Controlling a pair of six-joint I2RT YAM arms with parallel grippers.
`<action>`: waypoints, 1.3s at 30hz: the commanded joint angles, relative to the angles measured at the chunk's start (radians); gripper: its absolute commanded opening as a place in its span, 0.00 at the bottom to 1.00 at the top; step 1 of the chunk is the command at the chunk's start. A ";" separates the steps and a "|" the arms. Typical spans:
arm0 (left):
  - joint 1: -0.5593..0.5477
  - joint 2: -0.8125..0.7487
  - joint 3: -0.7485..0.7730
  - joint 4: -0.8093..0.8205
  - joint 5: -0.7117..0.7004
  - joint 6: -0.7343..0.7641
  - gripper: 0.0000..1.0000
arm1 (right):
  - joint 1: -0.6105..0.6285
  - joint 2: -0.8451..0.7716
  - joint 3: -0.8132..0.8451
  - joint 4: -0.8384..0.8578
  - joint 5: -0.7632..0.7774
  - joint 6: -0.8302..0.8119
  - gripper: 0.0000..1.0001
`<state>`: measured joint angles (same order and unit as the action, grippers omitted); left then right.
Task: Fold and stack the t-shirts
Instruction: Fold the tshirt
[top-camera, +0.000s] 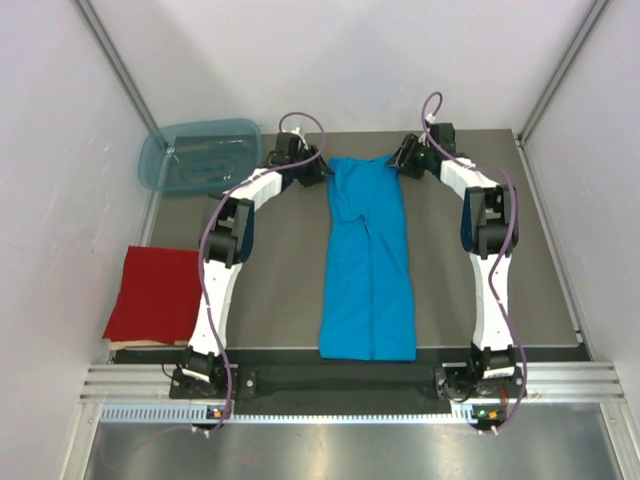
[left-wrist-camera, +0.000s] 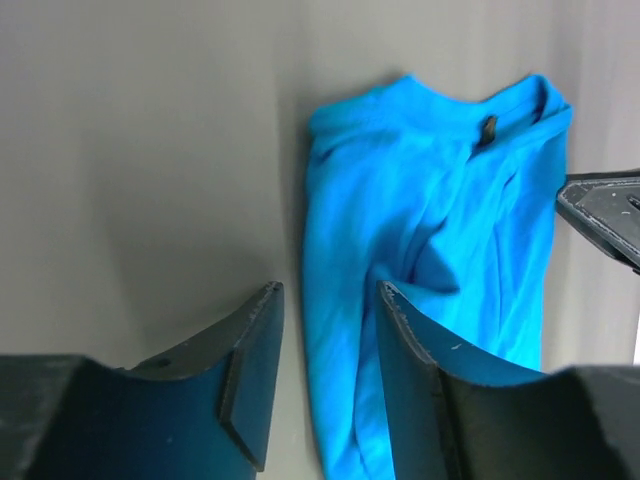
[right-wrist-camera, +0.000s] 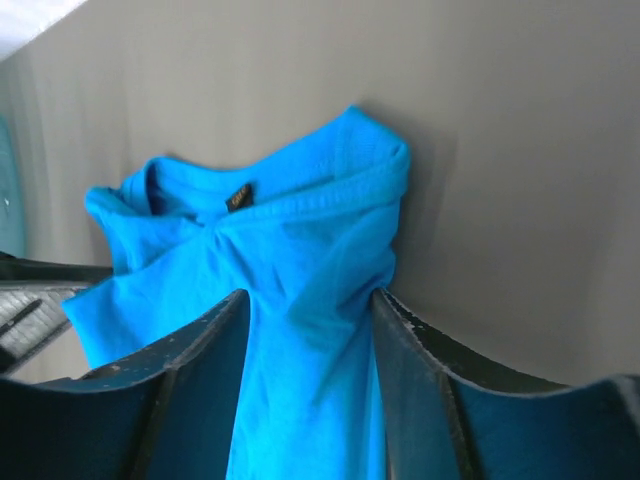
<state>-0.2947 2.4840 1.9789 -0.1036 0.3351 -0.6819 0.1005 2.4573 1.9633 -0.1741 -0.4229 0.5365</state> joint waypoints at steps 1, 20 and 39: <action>0.008 0.058 0.077 0.027 0.035 0.005 0.47 | -0.018 0.038 0.059 0.047 0.024 0.023 0.53; 0.035 0.108 0.090 0.176 0.065 -0.071 0.25 | -0.053 0.124 0.124 0.068 -0.020 0.057 0.43; 0.035 0.249 0.250 0.323 0.042 -0.154 0.00 | -0.065 0.187 0.212 0.257 0.074 0.201 0.00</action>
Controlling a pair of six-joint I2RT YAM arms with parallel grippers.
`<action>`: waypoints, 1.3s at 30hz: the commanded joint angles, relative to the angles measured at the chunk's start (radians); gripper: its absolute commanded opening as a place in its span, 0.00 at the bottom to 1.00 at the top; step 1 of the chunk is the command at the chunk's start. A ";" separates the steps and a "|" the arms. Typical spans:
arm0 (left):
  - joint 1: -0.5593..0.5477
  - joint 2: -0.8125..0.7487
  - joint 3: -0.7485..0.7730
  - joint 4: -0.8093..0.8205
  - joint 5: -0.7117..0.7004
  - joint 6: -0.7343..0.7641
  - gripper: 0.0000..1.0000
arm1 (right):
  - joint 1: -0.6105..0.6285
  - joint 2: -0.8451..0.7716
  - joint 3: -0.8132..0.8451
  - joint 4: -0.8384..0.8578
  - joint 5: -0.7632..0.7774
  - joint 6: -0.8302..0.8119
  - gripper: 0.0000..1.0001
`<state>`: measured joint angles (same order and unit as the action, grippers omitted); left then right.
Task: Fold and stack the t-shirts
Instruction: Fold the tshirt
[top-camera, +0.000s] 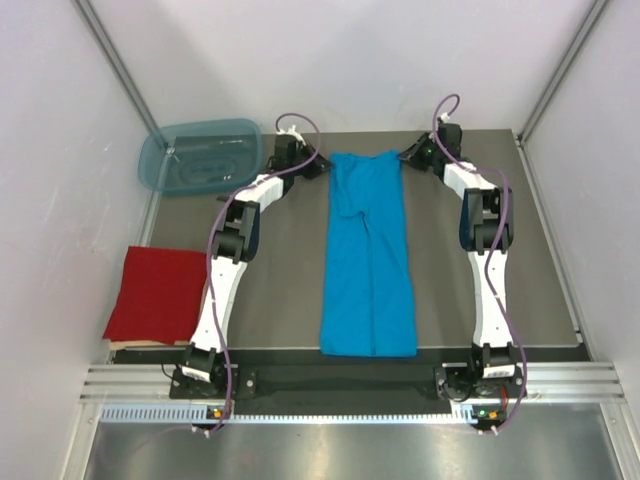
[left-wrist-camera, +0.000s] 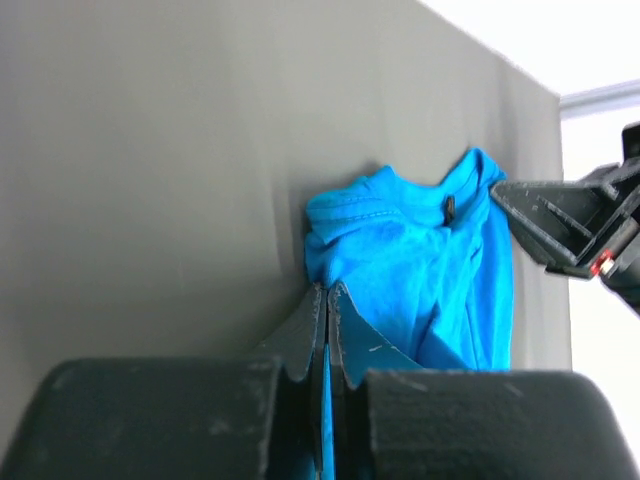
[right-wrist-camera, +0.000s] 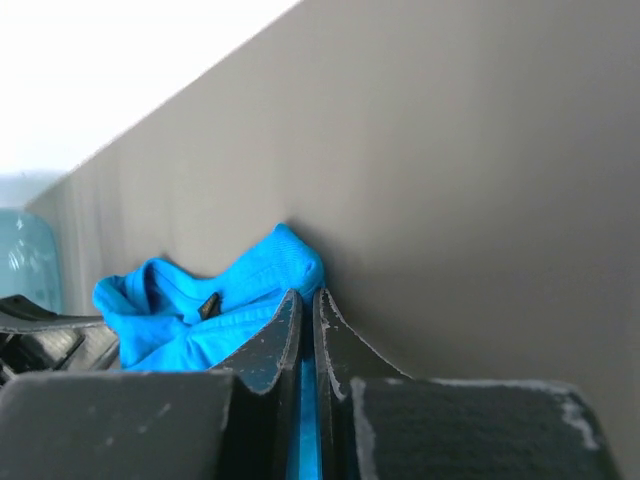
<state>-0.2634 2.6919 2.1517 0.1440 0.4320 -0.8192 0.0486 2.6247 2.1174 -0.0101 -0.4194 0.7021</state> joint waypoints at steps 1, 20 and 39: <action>0.004 0.067 0.121 0.077 -0.087 -0.021 0.00 | -0.016 0.024 0.064 0.102 0.082 0.043 0.00; 0.061 -0.291 -0.151 -0.021 -0.082 0.017 0.42 | -0.027 -0.219 -0.033 -0.054 0.287 -0.151 0.36; 0.089 -1.178 -1.223 -0.287 -0.107 0.060 0.41 | 0.548 -0.350 -0.094 -0.347 0.629 -0.786 0.21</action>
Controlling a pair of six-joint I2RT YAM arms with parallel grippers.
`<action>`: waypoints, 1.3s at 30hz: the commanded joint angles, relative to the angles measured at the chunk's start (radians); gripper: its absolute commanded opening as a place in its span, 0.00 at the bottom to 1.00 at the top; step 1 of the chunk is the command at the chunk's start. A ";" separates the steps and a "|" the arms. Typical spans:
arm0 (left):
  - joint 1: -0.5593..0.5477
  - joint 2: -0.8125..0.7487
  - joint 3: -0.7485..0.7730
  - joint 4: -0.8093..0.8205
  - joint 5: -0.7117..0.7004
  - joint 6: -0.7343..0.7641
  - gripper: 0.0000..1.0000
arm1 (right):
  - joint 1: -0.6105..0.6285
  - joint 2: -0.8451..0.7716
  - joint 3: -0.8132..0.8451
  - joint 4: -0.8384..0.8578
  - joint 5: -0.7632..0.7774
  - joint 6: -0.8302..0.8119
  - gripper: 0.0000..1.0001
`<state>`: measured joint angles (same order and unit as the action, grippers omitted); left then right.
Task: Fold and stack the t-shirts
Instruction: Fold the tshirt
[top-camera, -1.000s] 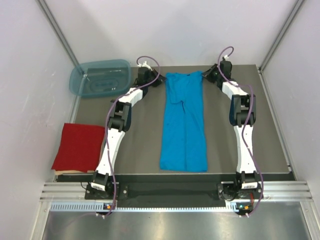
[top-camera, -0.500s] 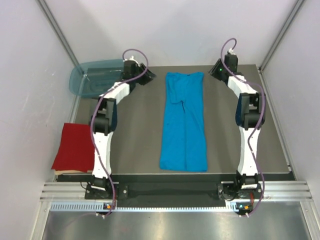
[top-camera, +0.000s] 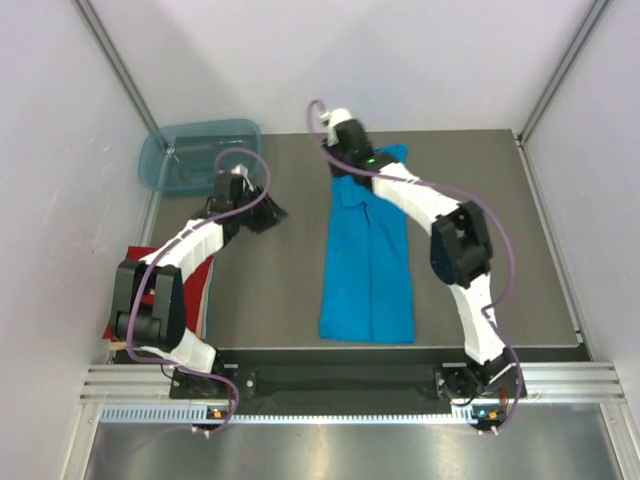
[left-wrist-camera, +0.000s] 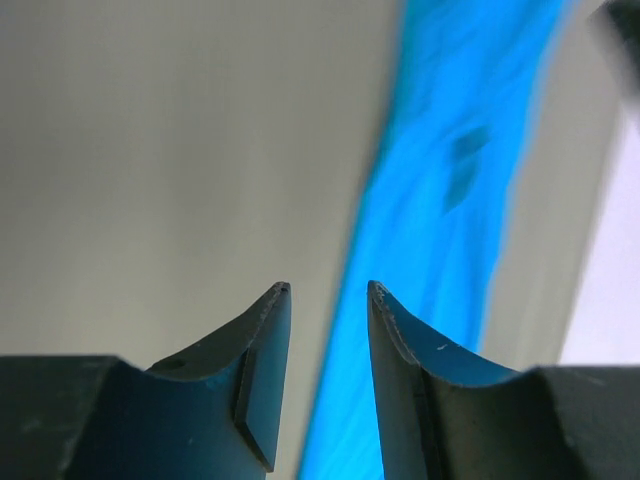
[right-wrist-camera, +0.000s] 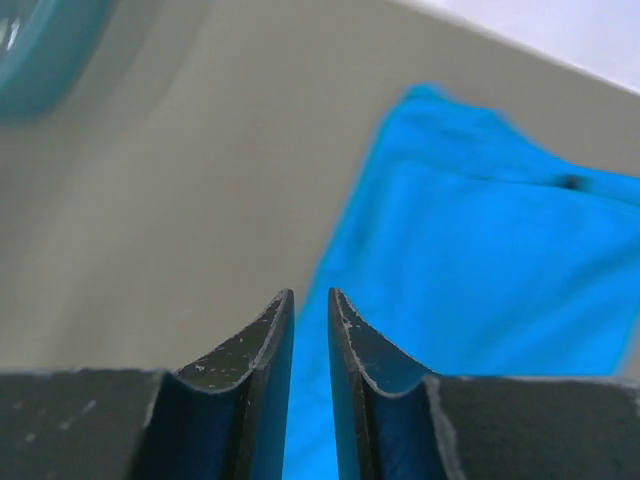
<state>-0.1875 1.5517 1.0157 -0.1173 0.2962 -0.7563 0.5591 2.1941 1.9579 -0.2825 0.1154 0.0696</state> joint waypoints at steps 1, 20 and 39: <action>0.014 -0.044 -0.104 -0.019 0.040 -0.005 0.41 | 0.051 0.101 0.108 -0.093 0.127 -0.183 0.20; 0.020 -0.134 -0.134 -0.064 0.080 0.045 0.43 | 0.113 0.168 0.055 -0.087 0.271 -0.366 0.21; 0.020 -0.101 -0.158 -0.025 0.138 0.012 0.43 | 0.127 0.184 0.012 -0.101 0.260 -0.353 0.21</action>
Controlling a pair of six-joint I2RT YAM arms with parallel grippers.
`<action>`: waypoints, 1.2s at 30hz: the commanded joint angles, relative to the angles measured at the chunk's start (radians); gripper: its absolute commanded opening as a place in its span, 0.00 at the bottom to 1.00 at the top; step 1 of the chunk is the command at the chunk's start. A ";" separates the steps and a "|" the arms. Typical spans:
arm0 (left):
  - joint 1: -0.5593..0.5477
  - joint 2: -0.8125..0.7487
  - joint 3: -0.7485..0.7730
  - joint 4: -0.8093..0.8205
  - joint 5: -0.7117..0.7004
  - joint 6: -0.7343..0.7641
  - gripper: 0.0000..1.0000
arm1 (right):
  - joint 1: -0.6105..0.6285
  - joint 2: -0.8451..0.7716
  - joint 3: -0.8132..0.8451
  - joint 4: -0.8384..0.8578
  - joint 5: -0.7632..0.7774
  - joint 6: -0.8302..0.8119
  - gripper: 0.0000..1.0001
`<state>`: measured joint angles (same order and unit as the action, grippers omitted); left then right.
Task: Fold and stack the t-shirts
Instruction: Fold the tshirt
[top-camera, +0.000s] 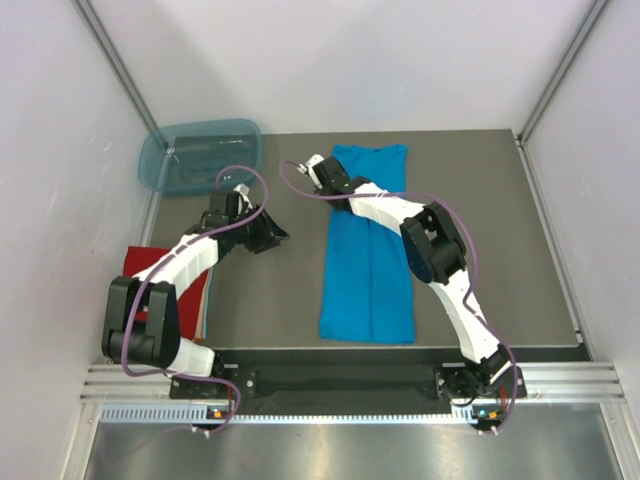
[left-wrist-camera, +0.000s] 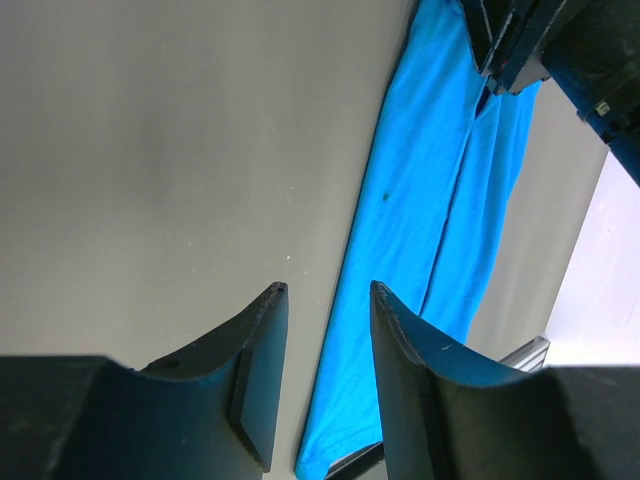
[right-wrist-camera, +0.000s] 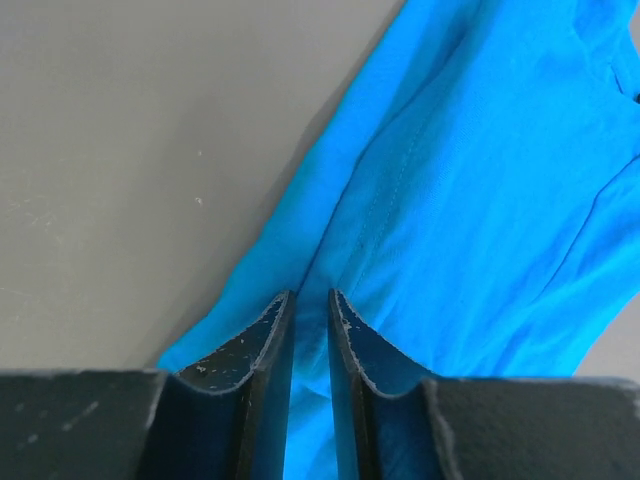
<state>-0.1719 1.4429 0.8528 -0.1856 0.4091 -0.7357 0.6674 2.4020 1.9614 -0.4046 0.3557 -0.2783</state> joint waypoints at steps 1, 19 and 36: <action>0.005 0.011 0.005 0.044 0.027 -0.011 0.43 | 0.017 -0.021 0.008 0.021 0.017 -0.005 0.21; 0.005 0.022 0.009 0.048 0.031 -0.018 0.42 | 0.006 0.006 0.047 -0.020 -0.015 0.019 0.08; 0.005 0.039 0.009 0.058 0.030 -0.041 0.41 | -0.104 -0.129 -0.042 0.133 -0.129 0.192 0.00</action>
<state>-0.1719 1.4742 0.8528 -0.1799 0.4297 -0.7662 0.6071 2.3745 1.9362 -0.3531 0.2729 -0.1593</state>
